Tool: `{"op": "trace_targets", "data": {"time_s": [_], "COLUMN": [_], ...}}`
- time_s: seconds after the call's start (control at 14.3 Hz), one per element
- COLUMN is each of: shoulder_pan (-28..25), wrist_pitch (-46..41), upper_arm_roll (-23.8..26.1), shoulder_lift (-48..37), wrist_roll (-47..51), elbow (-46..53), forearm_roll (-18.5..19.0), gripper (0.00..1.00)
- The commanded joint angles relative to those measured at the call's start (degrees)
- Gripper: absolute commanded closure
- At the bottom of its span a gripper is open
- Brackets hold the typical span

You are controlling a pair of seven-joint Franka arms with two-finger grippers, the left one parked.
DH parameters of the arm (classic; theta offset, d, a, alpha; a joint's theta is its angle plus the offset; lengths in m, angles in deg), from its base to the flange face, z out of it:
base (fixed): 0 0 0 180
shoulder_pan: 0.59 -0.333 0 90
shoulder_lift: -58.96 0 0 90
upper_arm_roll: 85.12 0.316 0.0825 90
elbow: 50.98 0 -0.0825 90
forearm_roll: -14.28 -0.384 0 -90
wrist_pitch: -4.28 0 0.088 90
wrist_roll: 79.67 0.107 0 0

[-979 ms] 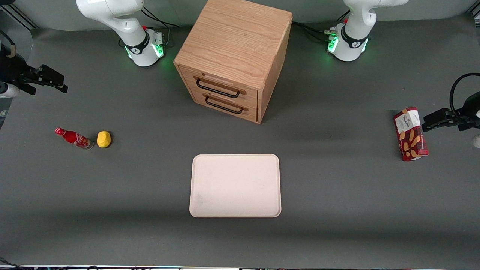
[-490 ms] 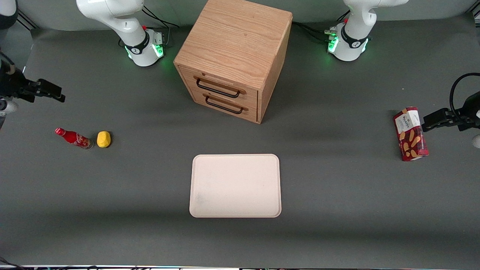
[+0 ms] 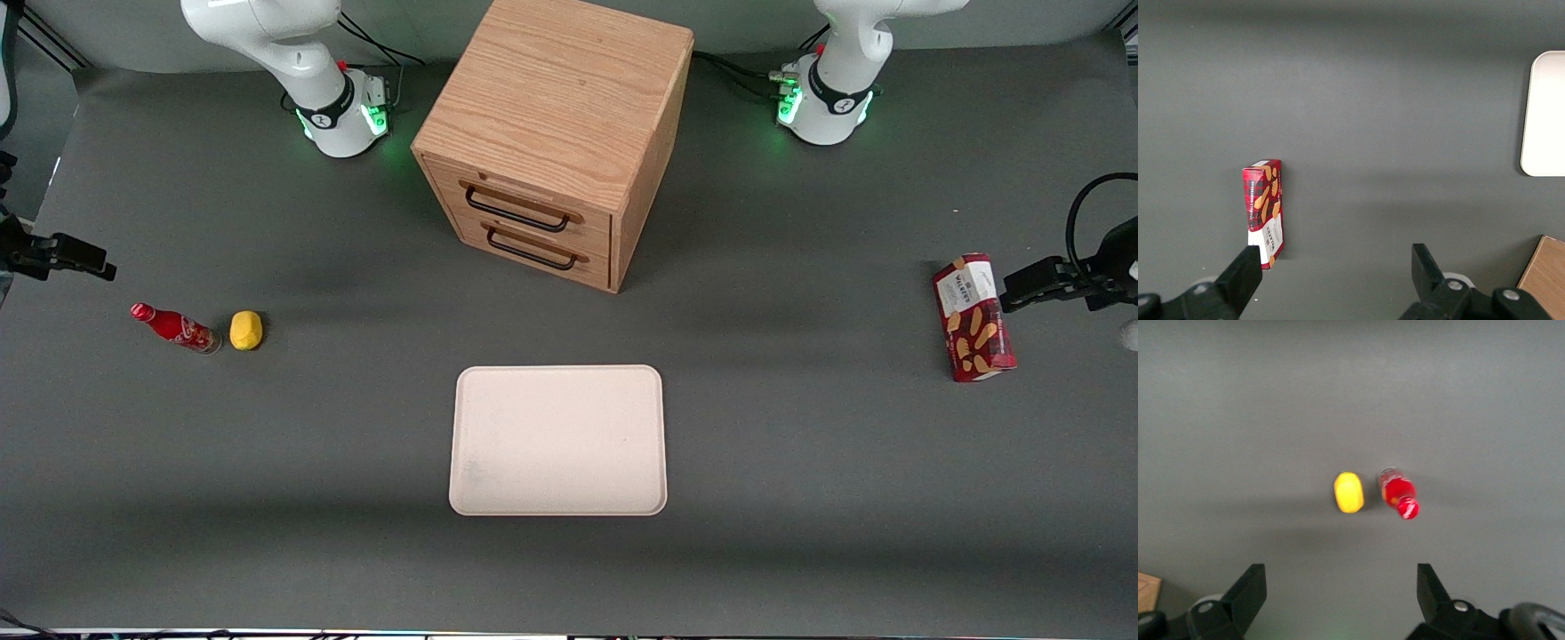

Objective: Place coke bottle on tray
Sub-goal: 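Move the open right gripper down toward the red Coca-Cola bottle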

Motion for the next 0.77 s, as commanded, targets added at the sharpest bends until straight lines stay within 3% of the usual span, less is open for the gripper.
{"op": "trace_targets", "data": {"time_s": [0.0,0.49,0.7], "shoulder_pan": [-0.4,-0.3,-0.1], "wrist_pitch": [2.9,19.2,23.2], "upper_arm_roll": [-2.1,-4.5,-6.1], "shoulder_lift": [3.0,4.0,6.1], "wrist_roll": [-3.7,-8.8,-12.7], "elbow": [-0.1,-10.8,-13.6], "forearm_roll": [1.0,0.1,-3.2], "gripper": [0.0,0.0,0.0]}}
